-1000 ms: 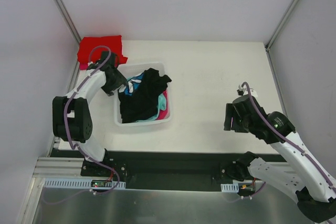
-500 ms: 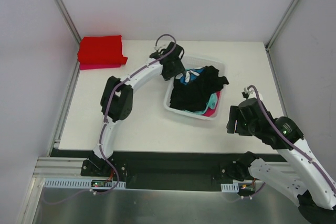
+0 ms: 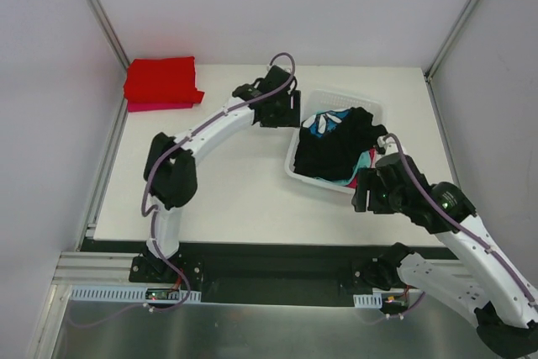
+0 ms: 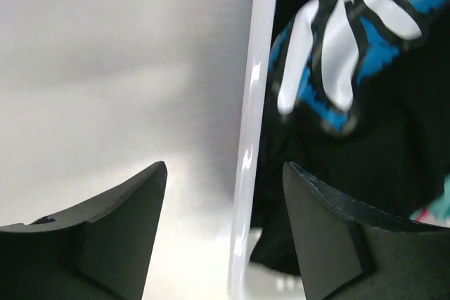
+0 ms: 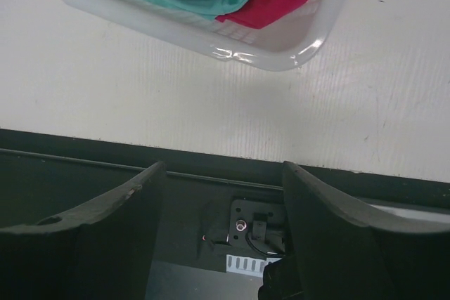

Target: Fold and stack the t-shirts

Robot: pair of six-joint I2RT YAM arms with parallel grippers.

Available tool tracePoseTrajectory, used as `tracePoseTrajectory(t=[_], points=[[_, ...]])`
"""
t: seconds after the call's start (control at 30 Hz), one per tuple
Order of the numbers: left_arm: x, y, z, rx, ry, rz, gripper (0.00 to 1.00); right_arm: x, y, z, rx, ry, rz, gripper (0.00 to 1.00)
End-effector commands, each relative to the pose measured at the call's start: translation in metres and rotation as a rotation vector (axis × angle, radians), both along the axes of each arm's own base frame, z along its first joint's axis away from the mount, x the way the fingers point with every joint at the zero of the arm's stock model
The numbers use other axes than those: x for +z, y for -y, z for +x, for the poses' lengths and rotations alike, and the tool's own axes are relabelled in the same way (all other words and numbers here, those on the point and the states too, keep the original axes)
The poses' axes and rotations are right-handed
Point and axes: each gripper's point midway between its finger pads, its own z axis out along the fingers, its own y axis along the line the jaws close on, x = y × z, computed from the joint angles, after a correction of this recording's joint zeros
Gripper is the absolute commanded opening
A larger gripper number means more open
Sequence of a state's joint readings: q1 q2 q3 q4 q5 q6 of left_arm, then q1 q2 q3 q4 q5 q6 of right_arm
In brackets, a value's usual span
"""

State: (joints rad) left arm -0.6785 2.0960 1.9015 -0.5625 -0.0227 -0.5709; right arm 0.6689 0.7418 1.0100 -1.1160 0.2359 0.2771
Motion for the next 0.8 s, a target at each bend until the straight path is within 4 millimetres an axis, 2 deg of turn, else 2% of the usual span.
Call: tracePoseTrajectory(t=[0.0, 0.03, 0.07, 0.1, 0.13, 0.17, 0.2, 0.23, 0.27, 0.3, 0.33, 0.4, 0.43, 0.47, 0.53, 0.63, 0.67, 0.73, 0.77], points=[[0.101, -0.058, -0.024, -0.061, 0.232, 0.049, 0.68, -0.001, -0.032, 0.013, 0.111, -0.012, 0.059, 0.7], [0.094, -0.079, -0.027, -0.023, 0.221, 0.092, 0.68, -0.003, -0.036, 0.015, 0.128, -0.021, 0.063, 0.7], [0.103, -0.097, -0.038, 0.001, 0.219, 0.104, 0.68, -0.001, -0.044, 0.02, 0.147, -0.011, 0.078, 0.7], [0.102, -0.111, -0.044, 0.032, 0.203, 0.119, 0.68, -0.007, -0.053, 0.023, 0.172, -0.045, 0.077, 0.7], [0.084, -0.129, -0.055, 0.062, 0.154, 0.163, 0.68, -0.006, -0.059, 0.026, 0.189, -0.047, 0.088, 0.7], [0.089, -0.154, -0.061, 0.123, 0.15, 0.175, 0.69, -0.005, -0.069, 0.032, 0.207, -0.043, 0.105, 0.7], [0.083, -0.164, -0.067, 0.159, 0.128, 0.168, 0.69, -0.009, -0.078, 0.034, 0.23, -0.068, 0.103, 0.7], [0.06, -0.18, -0.079, 0.181, 0.071, 0.194, 0.68, -0.01, -0.089, 0.034, 0.265, -0.087, 0.13, 0.7], [0.063, -0.195, -0.087, 0.223, 0.062, 0.167, 0.69, -0.005, -0.101, 0.041, 0.285, -0.073, 0.154, 0.7], [0.056, -0.204, -0.093, 0.241, 0.043, 0.169, 0.68, -0.013, -0.114, 0.042, 0.319, -0.115, 0.153, 0.7], [0.04, -0.214, -0.106, 0.253, 0.003, 0.192, 0.69, -0.014, -0.124, 0.046, 0.345, -0.118, 0.157, 0.7], [0.039, -0.226, -0.119, 0.298, -0.002, 0.176, 0.69, -0.014, -0.143, 0.049, 0.396, -0.137, 0.154, 0.7], [0.029, -0.23, -0.128, 0.303, -0.022, 0.186, 0.69, -0.027, -0.152, 0.052, 0.416, -0.174, 0.126, 0.7], [0.033, -0.232, -0.132, 0.307, -0.012, 0.174, 0.69, -0.023, -0.162, 0.056, 0.435, -0.173, 0.13, 0.69], [0.032, -0.236, -0.142, 0.313, -0.018, 0.17, 0.69, -0.034, -0.179, 0.056, 0.469, -0.212, 0.114, 0.69], [0.031, -0.246, -0.154, 0.336, -0.031, 0.178, 0.7, -0.035, -0.197, 0.062, 0.496, -0.216, 0.131, 0.69], [0.03, -0.248, -0.156, 0.342, -0.038, 0.173, 0.7, -0.043, -0.201, 0.063, 0.498, -0.241, 0.121, 0.69], [0.026, -0.249, -0.163, 0.346, -0.064, 0.143, 0.7, -0.047, -0.208, 0.069, 0.501, -0.249, 0.121, 0.69], [0.026, -0.249, -0.164, 0.349, -0.067, 0.135, 0.7, -0.056, -0.211, 0.072, 0.503, -0.271, 0.107, 0.7]])
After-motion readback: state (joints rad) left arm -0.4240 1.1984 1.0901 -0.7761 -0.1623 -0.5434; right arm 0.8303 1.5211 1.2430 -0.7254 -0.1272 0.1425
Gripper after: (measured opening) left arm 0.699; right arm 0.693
